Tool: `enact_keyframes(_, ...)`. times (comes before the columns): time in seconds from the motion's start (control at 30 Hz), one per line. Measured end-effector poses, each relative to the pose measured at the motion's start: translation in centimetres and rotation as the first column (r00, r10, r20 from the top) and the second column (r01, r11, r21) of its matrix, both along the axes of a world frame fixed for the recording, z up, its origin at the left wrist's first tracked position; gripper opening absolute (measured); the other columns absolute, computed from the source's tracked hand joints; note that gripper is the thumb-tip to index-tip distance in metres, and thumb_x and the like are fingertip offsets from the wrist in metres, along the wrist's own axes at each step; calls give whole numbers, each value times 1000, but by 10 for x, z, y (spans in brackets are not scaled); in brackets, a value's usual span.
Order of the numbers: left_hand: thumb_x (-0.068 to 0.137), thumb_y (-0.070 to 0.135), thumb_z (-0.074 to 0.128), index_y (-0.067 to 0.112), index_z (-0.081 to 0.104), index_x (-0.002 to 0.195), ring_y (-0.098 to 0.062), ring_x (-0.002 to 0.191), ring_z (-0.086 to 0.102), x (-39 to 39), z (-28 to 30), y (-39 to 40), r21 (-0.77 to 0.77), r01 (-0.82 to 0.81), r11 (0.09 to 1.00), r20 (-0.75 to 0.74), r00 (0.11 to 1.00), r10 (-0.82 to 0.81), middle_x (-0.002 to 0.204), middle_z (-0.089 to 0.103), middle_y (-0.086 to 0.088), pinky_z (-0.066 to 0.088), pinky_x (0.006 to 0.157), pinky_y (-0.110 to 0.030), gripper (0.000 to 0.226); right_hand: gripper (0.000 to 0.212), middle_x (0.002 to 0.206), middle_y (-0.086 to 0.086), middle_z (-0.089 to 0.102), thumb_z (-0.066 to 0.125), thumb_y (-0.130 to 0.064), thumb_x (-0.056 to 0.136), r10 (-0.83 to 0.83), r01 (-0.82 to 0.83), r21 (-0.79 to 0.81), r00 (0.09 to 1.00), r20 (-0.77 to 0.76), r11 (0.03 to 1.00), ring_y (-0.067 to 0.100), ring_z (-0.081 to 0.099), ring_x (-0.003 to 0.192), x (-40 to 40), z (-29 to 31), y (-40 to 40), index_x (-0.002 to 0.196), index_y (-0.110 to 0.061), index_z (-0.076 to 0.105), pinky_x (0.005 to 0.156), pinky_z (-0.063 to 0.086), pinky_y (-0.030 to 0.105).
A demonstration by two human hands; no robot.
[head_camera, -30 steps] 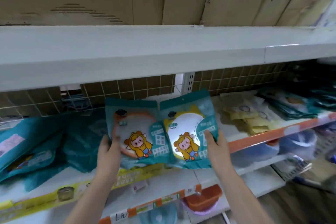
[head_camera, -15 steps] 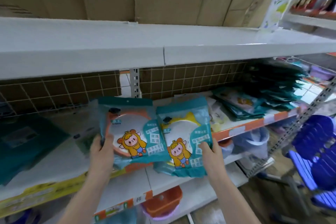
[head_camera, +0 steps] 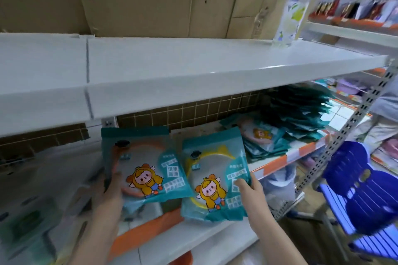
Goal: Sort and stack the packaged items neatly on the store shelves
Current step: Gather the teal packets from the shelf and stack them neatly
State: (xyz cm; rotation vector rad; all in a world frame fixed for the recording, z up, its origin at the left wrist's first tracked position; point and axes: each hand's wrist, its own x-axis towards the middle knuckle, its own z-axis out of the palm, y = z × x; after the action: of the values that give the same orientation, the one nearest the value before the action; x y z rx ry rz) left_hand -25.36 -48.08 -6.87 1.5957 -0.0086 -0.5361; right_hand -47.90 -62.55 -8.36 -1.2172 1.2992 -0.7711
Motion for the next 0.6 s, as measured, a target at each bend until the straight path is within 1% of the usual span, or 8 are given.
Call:
enact_keyframes(0.07,70,62,55,32,51,123,-38,96,61,1,-1,-21,26,14,1000,0,1000,-14,110,61,-14,53,78,-58,60,22,94,0,61,45,-9,94,-23,23,-2,999,28,1000,23,60,90,-4,1,-21,93,-29,53,86,53,46)
enact_keyframes(0.1,76,59,54,28,55,115,-36,95,60,-2,2,-30,30,32,999,22,999,-32,103,62,-13,52,82,-55,50,22,95,1,61,45,-9,94,-41,41,3,998,42,999,22,60,90,-7,-1,-31,96,-29,54,84,53,43)
enact_keyframes(0.17,95,37,51,18,55,109,-26,77,56,-14,13,-43,-5,42,999,39,998,-42,83,57,-7,49,70,-36,24,23,102,6,62,47,-10,92,-94,93,32,993,67,995,26,62,94,-12,-7,-52,109,-24,54,84,54,45)
enact_keyframes(0.27,100,23,45,5,49,127,-17,67,50,-22,13,-61,-6,80,997,88,993,-79,93,58,-12,38,59,-25,33,32,106,11,62,52,-12,90,-174,163,95,978,115,982,31,63,97,-19,-15,-86,120,-19,54,87,53,51)
enact_keyframes(0.37,96,27,53,14,53,123,-32,89,62,-22,6,-80,-42,57,997,99,994,-53,114,63,-17,51,84,-47,30,43,107,10,61,56,-14,90,-217,190,158,960,177,969,33,64,96,-27,-19,-127,132,-22,46,86,53,55)
enact_keyframes(0.47,91,34,57,24,59,101,-35,94,63,-29,-6,-97,-40,35,999,49,998,-33,105,65,-15,48,91,-56,14,40,103,7,59,54,-13,93,-214,186,151,955,204,971,29,63,90,-36,-19,-172,130,-20,43,78,56,46)
enact_keyframes(0.53,91,32,59,18,60,105,-30,88,61,-38,-10,-111,-36,-22,999,40,999,23,98,63,-13,49,85,-47,20,34,109,10,59,55,-15,92,-205,184,126,963,177,975,30,62,94,-39,-20,-203,124,-18,43,76,54,42)
enact_keyframes(0.6,90,25,60,7,60,106,-28,82,56,-51,-9,-128,-28,-88,996,33,995,89,97,61,-16,45,76,-37,24,51,129,12,55,56,-21,90,-153,141,96,980,127,985,35,56,113,-41,-23,-238,138,-19,39,87,49,46)
